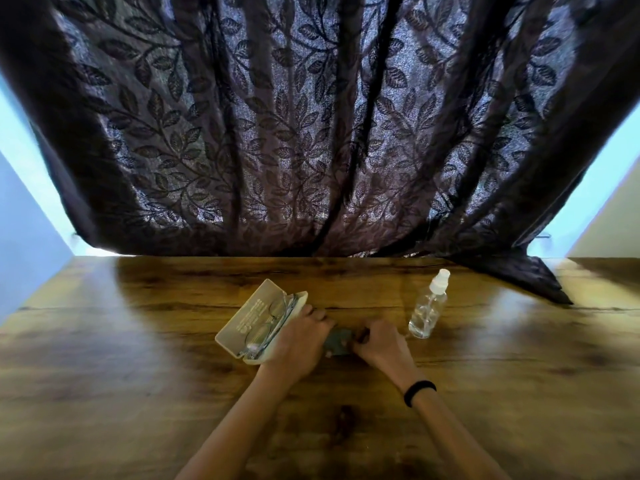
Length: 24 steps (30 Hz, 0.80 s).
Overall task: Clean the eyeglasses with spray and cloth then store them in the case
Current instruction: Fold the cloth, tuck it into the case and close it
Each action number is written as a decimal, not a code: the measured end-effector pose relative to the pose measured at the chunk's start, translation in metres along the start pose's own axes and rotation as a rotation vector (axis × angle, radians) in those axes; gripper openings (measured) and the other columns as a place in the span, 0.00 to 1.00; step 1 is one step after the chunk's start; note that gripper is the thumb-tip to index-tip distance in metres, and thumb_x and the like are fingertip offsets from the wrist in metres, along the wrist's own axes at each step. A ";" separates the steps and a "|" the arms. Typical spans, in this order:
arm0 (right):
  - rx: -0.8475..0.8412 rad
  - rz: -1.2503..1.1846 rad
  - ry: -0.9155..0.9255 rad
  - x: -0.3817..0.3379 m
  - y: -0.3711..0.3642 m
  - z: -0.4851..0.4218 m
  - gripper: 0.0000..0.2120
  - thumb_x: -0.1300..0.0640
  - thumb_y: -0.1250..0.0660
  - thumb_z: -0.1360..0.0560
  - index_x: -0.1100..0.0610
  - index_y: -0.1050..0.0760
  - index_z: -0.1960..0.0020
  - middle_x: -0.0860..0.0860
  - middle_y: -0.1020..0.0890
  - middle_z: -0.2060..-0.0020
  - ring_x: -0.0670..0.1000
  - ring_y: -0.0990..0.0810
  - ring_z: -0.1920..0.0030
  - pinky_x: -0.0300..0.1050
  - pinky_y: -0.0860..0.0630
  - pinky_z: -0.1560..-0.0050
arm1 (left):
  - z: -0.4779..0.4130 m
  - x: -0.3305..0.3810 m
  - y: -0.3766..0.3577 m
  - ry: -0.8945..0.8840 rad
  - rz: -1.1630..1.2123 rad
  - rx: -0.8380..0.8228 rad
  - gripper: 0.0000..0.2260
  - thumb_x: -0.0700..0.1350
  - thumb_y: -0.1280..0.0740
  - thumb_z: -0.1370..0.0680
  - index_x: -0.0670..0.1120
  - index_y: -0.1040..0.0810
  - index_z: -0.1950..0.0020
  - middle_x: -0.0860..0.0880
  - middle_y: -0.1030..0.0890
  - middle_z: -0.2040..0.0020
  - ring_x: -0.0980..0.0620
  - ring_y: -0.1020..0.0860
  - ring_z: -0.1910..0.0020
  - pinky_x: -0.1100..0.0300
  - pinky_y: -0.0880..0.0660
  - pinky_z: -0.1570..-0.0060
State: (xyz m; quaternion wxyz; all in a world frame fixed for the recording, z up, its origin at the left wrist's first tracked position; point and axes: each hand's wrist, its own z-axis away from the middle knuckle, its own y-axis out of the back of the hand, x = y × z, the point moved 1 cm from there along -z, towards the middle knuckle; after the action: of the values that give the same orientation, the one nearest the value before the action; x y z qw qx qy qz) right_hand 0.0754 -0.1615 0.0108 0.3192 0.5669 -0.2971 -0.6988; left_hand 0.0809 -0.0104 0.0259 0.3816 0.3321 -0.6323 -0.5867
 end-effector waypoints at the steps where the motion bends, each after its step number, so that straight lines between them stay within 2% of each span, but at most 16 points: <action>1: -0.001 0.007 -0.011 0.000 -0.002 0.000 0.09 0.52 0.31 0.29 0.49 0.31 0.63 0.46 0.25 0.66 0.48 0.24 0.62 0.39 0.29 0.66 | -0.003 0.000 -0.001 -0.014 -0.009 -0.046 0.22 0.47 0.34 0.26 0.46 0.33 0.34 0.47 0.29 0.35 0.47 0.36 0.36 0.53 0.32 0.38; 4: -0.018 -0.074 -0.007 -0.001 -0.005 -0.001 0.11 0.56 0.31 0.30 0.48 0.31 0.66 0.45 0.25 0.67 0.46 0.24 0.64 0.38 0.29 0.66 | -0.008 -0.003 -0.004 -0.030 0.033 -0.092 0.23 0.49 0.32 0.28 0.46 0.32 0.34 0.46 0.27 0.37 0.46 0.36 0.37 0.52 0.33 0.40; 8: -0.063 -0.407 0.041 0.000 0.000 0.002 0.06 0.60 0.31 0.30 0.53 0.26 0.62 0.49 0.21 0.63 0.45 0.23 0.64 0.36 0.27 0.63 | -0.007 -0.010 -0.008 -0.034 0.159 -0.086 0.25 0.52 0.30 0.30 0.46 0.31 0.35 0.47 0.27 0.39 0.49 0.35 0.40 0.57 0.36 0.44; 11: -0.147 -0.703 0.006 0.003 0.003 0.006 0.03 0.61 0.33 0.27 0.55 0.26 0.57 0.52 0.19 0.57 0.47 0.19 0.57 0.34 0.23 0.62 | -0.003 -0.014 -0.008 -0.020 0.416 -0.026 0.23 0.54 0.29 0.31 0.46 0.28 0.40 0.48 0.25 0.43 0.51 0.32 0.44 0.65 0.38 0.52; 13: -0.192 -0.914 -0.026 0.004 0.005 0.008 0.02 0.61 0.34 0.27 0.56 0.26 0.55 0.54 0.18 0.53 0.50 0.19 0.51 0.37 0.22 0.60 | -0.001 -0.015 -0.002 0.038 0.628 -0.006 0.22 0.53 0.28 0.31 0.46 0.27 0.41 0.52 0.26 0.48 0.54 0.30 0.47 0.73 0.36 0.58; 15: -0.222 -1.039 -0.036 0.002 0.009 0.007 0.02 0.61 0.34 0.27 0.57 0.25 0.54 0.56 0.18 0.52 0.52 0.18 0.51 0.40 0.21 0.58 | 0.000 -0.017 0.005 0.088 0.757 -0.015 0.21 0.53 0.29 0.30 0.47 0.29 0.42 0.54 0.27 0.49 0.55 0.28 0.48 0.75 0.35 0.59; 18: -0.259 -1.073 0.003 -0.012 0.016 0.004 0.02 0.62 0.34 0.27 0.57 0.25 0.55 0.55 0.17 0.55 0.50 0.17 0.56 0.39 0.22 0.61 | 0.006 -0.024 0.015 0.125 0.890 0.001 0.16 0.51 0.30 0.29 0.46 0.29 0.47 0.49 0.25 0.49 0.51 0.25 0.49 0.66 0.28 0.56; 20: -0.272 -1.059 0.071 -0.027 0.020 0.000 0.02 0.62 0.34 0.27 0.57 0.24 0.55 0.53 0.17 0.58 0.48 0.16 0.59 0.37 0.21 0.63 | 0.015 -0.030 0.024 0.168 1.156 0.030 0.13 0.45 0.31 0.27 0.42 0.28 0.47 0.45 0.22 0.49 0.50 0.22 0.51 0.62 0.23 0.57; 22: -0.274 -1.031 0.134 -0.044 0.021 -0.004 0.03 0.63 0.34 0.27 0.57 0.25 0.55 0.52 0.17 0.59 0.47 0.17 0.60 0.37 0.21 0.63 | 0.027 -0.039 0.032 0.232 1.445 0.070 0.13 0.41 0.32 0.28 0.41 0.27 0.46 0.43 0.21 0.50 0.51 0.20 0.53 0.64 0.22 0.59; 24: -0.271 -0.971 0.185 -0.062 0.019 -0.009 0.03 0.63 0.34 0.26 0.56 0.25 0.55 0.52 0.18 0.58 0.46 0.18 0.59 0.36 0.20 0.62 | 0.038 -0.052 0.038 0.290 1.597 0.124 0.15 0.41 0.31 0.31 0.41 0.26 0.45 0.41 0.20 0.51 0.49 0.19 0.55 0.63 0.21 0.60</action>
State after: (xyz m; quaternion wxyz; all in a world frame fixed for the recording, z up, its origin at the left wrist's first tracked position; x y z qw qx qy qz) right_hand 0.0956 -0.1249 0.0613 0.0533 0.6526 0.1234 -0.7457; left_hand 0.0742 0.0566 0.0582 0.7440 -0.1258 -0.6541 -0.0526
